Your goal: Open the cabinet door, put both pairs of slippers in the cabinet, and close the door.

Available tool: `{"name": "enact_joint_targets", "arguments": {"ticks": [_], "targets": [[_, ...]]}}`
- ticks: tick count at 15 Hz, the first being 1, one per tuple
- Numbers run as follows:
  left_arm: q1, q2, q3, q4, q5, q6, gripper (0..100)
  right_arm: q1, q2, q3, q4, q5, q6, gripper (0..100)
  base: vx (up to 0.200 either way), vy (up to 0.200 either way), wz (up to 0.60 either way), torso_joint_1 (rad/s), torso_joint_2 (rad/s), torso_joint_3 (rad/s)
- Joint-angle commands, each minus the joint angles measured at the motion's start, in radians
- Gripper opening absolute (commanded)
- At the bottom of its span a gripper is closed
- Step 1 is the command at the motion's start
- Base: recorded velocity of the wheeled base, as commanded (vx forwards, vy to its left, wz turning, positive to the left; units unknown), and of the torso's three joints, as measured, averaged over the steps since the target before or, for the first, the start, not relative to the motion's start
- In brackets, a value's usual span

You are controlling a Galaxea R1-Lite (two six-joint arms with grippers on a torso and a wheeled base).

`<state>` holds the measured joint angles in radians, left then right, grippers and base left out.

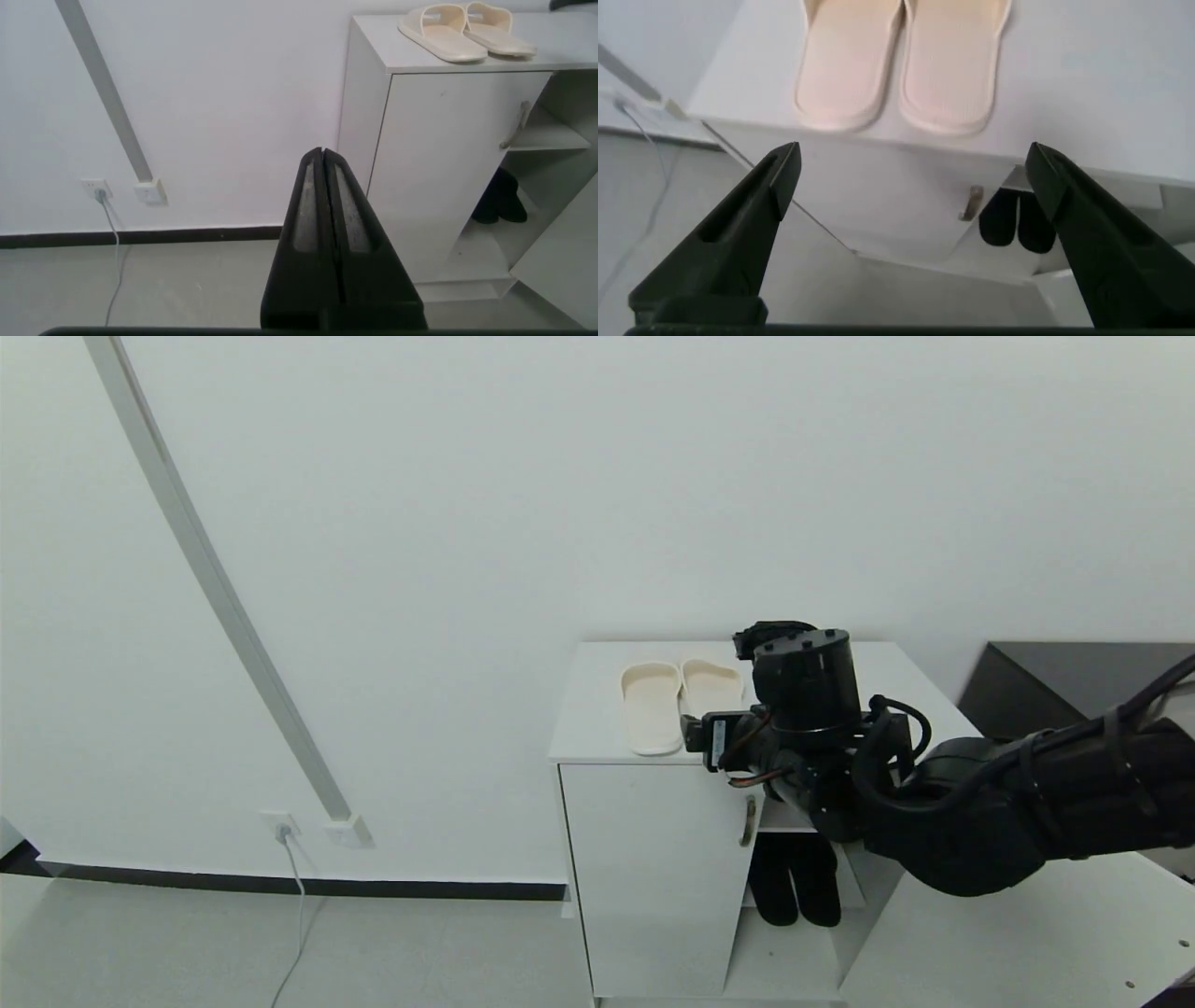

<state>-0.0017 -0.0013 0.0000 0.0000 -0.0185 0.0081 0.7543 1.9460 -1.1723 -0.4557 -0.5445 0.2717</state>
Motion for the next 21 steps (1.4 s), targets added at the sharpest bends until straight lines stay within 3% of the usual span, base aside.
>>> {"name": "enact_joint_targets", "arguments": {"ticks": [1,7,13,17,21], "targets": [[0.000,0.001,0.000,0.000,0.000,0.000,0,0.020,-0.005,-0.009,-0.001,-0.003,0.001,100,0.000,0.000,0.00,0.000,0.00,0.000],[0.000,0.001,0.000,0.002,0.000,0.000,0,0.037,0.027,0.007,-0.014,-0.022,0.004,100,0.167,0.000,0.00,-0.002,0.00,0.003],[0.000,0.001,0.000,0.000,0.000,0.000,0,0.042,0.114,0.040,-0.127,-0.025,0.001,100,0.200,0.000,0.00,0.007,0.00,-0.001],[0.000,0.001,0.000,0.000,0.000,0.000,0,0.051,0.176,0.049,-0.179,-0.022,-0.005,100,0.000,0.000,0.00,0.000,0.00,0.000],[0.000,0.001,0.000,0.000,0.000,0.000,0,0.019,0.258,-0.050,-0.193,-0.020,-0.032,100,0.000,0.000,0.00,0.000,0.00,0.000]]}}
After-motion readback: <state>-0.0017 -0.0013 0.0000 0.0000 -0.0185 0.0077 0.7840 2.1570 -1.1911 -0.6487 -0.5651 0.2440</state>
